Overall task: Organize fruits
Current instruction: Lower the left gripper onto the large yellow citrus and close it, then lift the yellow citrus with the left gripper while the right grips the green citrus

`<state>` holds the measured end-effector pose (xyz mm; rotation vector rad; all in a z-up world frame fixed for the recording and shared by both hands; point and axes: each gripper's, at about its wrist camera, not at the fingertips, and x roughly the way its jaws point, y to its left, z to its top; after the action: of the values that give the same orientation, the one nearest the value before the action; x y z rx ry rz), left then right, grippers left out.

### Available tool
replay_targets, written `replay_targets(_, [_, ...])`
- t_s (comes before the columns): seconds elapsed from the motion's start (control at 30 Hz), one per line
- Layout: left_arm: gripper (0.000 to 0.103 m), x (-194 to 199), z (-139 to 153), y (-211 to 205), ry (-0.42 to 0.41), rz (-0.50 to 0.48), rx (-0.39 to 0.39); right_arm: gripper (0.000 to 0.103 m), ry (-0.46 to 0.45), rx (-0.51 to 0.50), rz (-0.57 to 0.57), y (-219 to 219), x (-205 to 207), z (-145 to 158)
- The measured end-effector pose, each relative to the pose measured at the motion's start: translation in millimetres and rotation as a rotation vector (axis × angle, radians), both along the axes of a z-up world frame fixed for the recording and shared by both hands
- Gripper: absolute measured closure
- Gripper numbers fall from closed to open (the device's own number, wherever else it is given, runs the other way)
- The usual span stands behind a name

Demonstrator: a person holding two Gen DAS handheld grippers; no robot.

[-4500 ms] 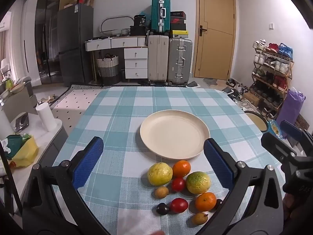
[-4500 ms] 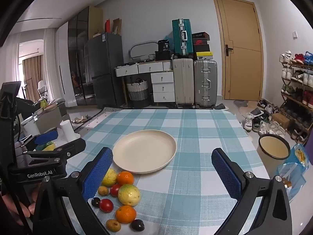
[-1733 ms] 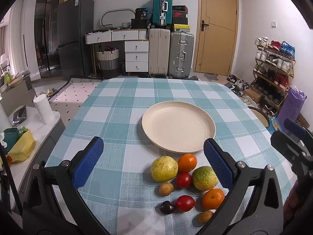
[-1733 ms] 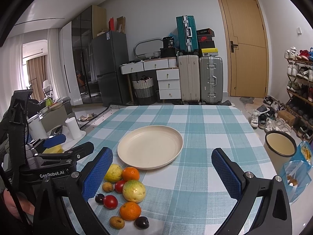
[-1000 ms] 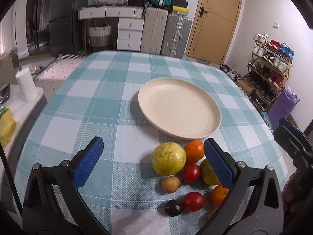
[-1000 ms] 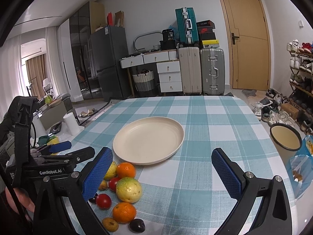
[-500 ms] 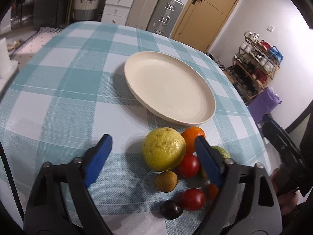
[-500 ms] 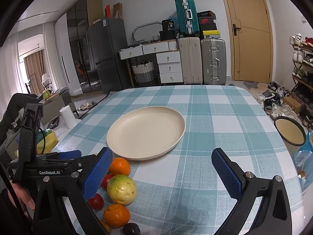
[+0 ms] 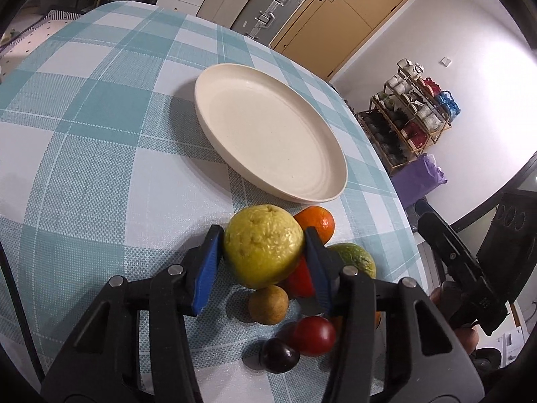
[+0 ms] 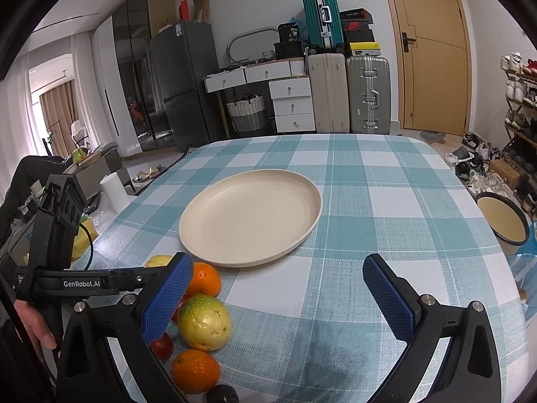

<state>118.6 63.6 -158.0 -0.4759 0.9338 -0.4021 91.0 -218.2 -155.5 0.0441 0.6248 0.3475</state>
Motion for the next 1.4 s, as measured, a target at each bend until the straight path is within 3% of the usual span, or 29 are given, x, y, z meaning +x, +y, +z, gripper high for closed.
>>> replay_targets(0.27, [0.057, -6, 3, 7, -0.011, 0.012, -0.007, 0.0, 0.009, 0.018, 0.022, 0, 0, -1])
replay_targets(0.6, [0.057, -15, 9, 15, -0.025, 0.014, -0.01, 0.0, 0.107, 0.101, 0.193, 17, -2, -14])
replay_targets(1.0, [0.057, -19, 7, 17, -0.02, 0.011, -0.008, 0.002, 0.202, 0.122, 0.262, 34, 0, -35])
replay_targets(1.4, [0.057, -19, 7, 18, -0.022, 0.015, -0.004, 0.043, 0.275, 0.137, 0.292, 39, 5, -47])
